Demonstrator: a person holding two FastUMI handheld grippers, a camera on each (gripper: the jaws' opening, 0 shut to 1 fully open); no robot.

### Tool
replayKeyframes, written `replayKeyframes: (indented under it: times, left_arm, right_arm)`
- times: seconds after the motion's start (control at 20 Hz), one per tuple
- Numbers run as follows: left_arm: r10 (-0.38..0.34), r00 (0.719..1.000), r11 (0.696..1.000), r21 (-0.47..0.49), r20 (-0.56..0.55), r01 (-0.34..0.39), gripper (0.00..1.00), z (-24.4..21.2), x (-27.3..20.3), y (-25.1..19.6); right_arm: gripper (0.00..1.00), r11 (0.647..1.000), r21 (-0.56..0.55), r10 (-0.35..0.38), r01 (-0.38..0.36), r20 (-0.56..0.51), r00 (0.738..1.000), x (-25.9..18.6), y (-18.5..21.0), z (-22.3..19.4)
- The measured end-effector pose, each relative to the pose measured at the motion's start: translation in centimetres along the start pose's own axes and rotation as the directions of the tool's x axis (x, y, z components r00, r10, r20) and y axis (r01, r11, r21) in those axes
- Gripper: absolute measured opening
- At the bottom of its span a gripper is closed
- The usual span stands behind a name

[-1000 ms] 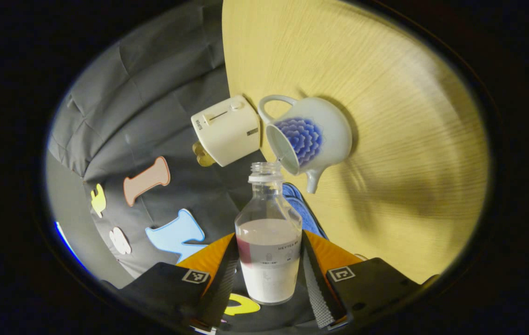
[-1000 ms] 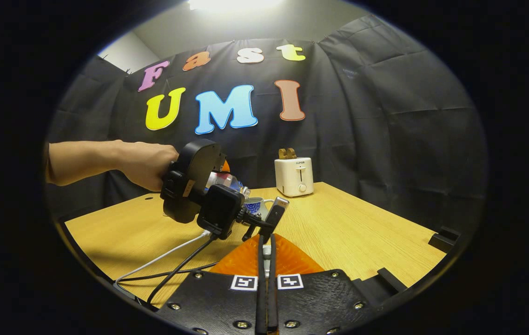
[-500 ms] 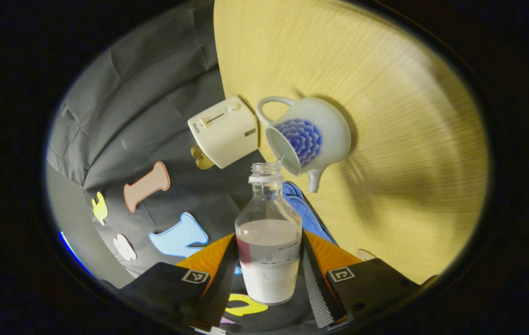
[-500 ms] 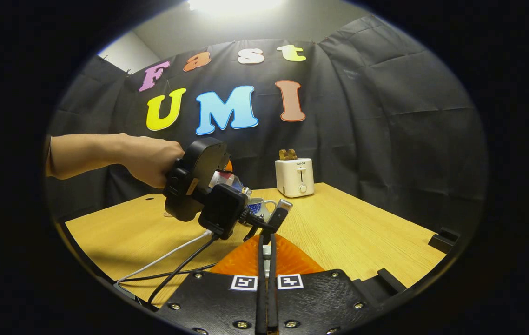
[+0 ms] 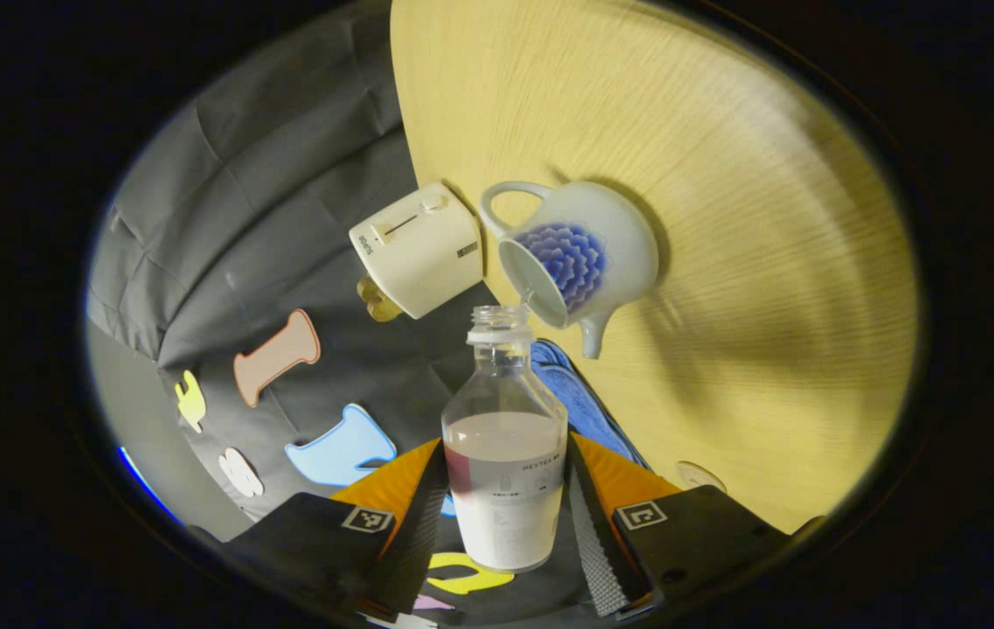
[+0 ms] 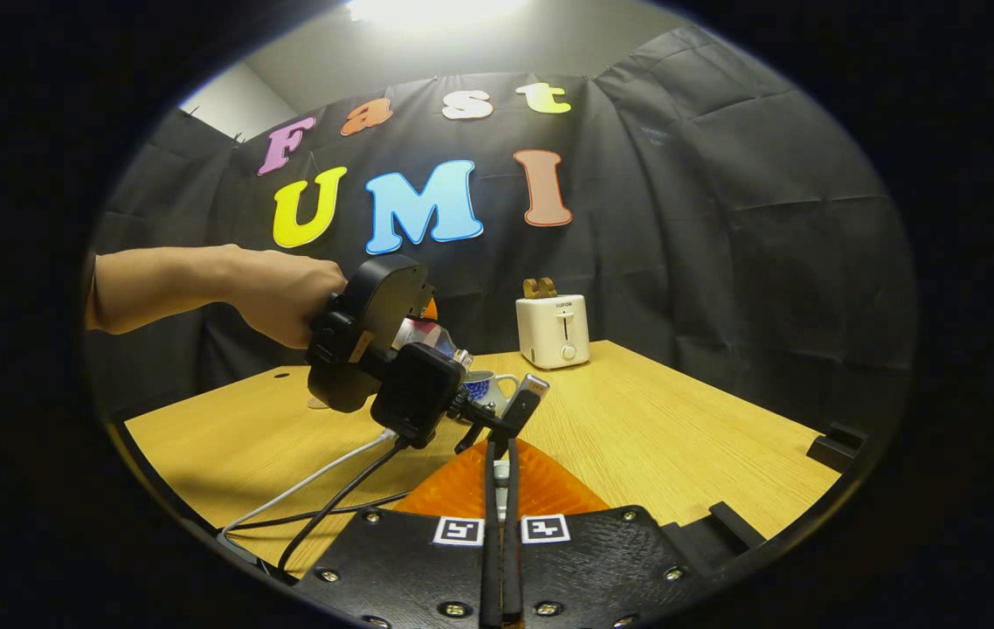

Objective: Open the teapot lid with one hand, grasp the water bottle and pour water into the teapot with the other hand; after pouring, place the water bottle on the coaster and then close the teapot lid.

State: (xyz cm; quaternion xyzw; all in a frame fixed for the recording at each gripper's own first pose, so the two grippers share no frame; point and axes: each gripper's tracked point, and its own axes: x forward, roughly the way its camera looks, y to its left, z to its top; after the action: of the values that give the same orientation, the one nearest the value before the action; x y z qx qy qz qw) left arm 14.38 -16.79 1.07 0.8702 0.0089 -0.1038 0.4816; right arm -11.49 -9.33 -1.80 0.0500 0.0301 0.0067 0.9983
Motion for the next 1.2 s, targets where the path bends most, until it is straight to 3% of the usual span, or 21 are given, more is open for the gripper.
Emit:
replayKeyframes:
  times: [0.55,0.65,0.7,0.75,0.8,0.95,1.05,1.1,1.2]
  left_arm:
    - [0.026,0.998,0.989,-0.149,0.051,-0.018,0.84,0.5,0.8,-1.4]
    - [0.043,0.996,0.98,-0.198,0.075,-0.028,0.84,0.9,0.8,-1.7]
    - [0.054,0.995,0.972,-0.234,0.086,-0.033,0.77,1.0,0.8,-1.7]
    - [0.062,0.993,0.96,-0.28,0.097,-0.033,0.84,0.9,0.8,-1.7]
    - [0.075,0.991,0.943,-0.332,0.107,-0.035,0.84,0.8,0.7,-1.6]
    - [0.129,0.986,0.848,-0.527,0.103,-0.056,0.84,-1.4,-0.2,-1.6]
    - [0.129,0.988,0.757,-0.652,0.09,-0.04,0.84,-3.2,-0.8,-2.4]
    - [0.128,0.988,0.68,-0.733,0.084,-0.025,0.84,-4.4,-1.4,-3.2]
    - [0.132,0.987,0.487,-0.873,0.096,0.02,0.84,-6.2,-2.8,-4.6]
  right_arm:
    - [0.01,1.0,0.001,-0.008,0.008,-0.011,1.0,0.0,0.0,0.0]
    - [0.01,1.0,-0.002,-0.01,0.01,-0.011,1.0,0.0,0.0,0.0]
    - [0.01,1.0,-0.004,-0.01,0.01,-0.007,1.0,0.0,0.1,0.1]
    - [0.01,1.0,-0.009,-0.013,0.013,-0.003,1.0,0.0,0.1,0.4]
    - [0.01,1.0,-0.014,-0.016,0.016,0.01,1.0,-0.1,0.0,0.8]
    - [0.01,0.999,-0.043,-0.015,0.017,0.037,0.999,-0.2,0.4,1.7]
    - [0.01,0.998,-0.062,0.002,0.001,0.044,0.999,0.0,1.1,2.1]
    - [0.01,0.997,-0.072,0.014,-0.01,0.049,0.999,0.3,1.5,2.4]
    - [0.01,0.996,-0.087,0.032,-0.027,0.054,0.998,1.2,2.1,2.8]
